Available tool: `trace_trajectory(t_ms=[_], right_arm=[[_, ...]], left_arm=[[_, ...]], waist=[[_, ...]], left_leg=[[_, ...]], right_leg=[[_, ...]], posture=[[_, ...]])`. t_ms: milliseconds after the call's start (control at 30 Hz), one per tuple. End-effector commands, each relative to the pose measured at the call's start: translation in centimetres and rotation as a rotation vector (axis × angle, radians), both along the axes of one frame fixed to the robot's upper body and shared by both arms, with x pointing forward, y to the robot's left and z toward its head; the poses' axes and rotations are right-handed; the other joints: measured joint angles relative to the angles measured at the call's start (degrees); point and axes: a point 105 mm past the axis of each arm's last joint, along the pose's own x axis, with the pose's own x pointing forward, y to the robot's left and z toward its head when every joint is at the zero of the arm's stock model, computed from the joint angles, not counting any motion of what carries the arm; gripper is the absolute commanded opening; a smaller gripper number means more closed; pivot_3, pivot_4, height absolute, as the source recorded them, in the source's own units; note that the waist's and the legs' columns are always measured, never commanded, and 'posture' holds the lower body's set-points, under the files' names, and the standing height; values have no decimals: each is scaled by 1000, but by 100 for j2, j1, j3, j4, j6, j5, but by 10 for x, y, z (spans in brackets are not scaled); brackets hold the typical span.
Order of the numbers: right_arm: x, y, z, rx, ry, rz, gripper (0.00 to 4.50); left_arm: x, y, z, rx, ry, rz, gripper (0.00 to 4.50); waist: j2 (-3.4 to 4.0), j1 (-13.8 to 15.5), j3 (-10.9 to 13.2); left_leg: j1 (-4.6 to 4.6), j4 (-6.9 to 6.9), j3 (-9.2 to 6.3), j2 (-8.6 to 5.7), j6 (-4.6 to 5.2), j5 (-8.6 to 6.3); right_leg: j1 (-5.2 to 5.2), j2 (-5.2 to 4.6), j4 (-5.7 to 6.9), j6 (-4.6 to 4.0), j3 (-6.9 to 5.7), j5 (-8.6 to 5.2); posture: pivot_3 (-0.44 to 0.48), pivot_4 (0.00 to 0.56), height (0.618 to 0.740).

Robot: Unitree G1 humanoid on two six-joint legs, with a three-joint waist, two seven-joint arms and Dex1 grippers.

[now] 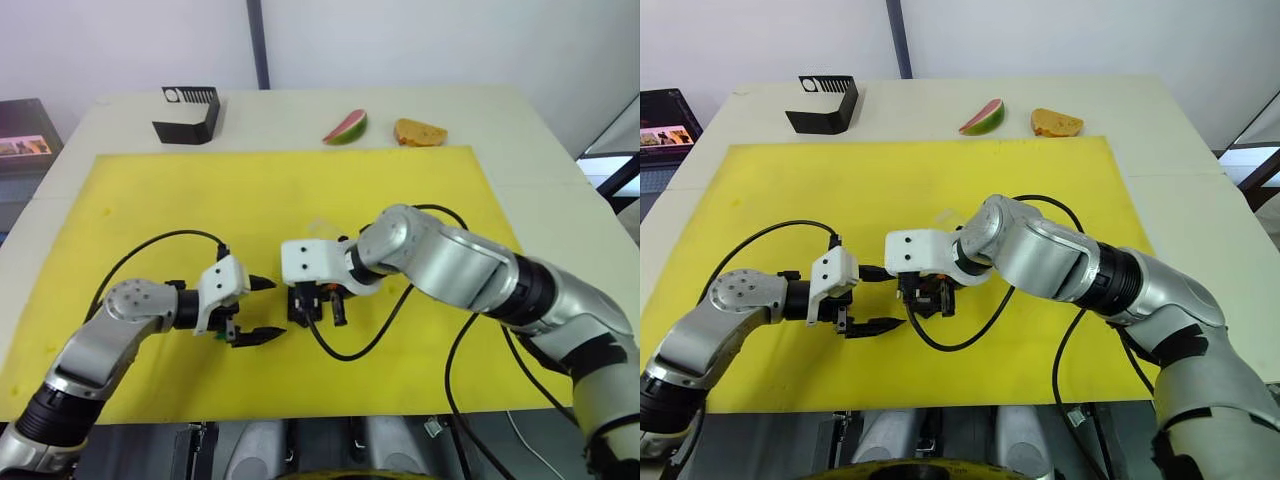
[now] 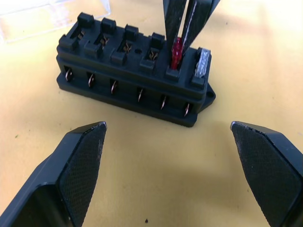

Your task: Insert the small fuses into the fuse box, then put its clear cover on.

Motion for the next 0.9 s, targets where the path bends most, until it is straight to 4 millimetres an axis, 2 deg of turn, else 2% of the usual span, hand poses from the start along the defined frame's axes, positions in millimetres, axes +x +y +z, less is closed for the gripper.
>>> trace_trajectory(t_ms=[33,133,233,733,900], right_arm=[[1,-2,-5,-5,25,-22,0],[1,-1,-5,0,26,-16,888],[0,-1,-3,6,28,-14,2232],[13,-1,21,85,37,-31,2232],[8,-7,33,160,59,16,2232]], left_arm=[[4,3,12,3,-43,4,4405],[5,3,13,1,-46,7,4500],[6,4,13,3,-48,9,4500],[12,4,15,-5,-70,23,4500],[14,4,15,-2,-77,25,4500]], waist=[[0,0,0],[0,6,0],[0,9,0],[0,17,1],[0,19,1]], left_leg=[[0,0,0,0,0,0],[0,0,0,0,0,0],[-2,0,0,0,-1,1],[-5,1,1,-1,-5,3],[-7,1,1,-1,-5,3]], right_leg=[[0,0,0,0,0,0],[0,0,0,0,0,0],[-1,0,0,0,0,0],[-2,0,-3,0,0,0],[-3,0,-3,1,-1,0]], posture=[[0,150,740],[0,150,740],[0,150,740],[0,150,740],[0,150,740]])
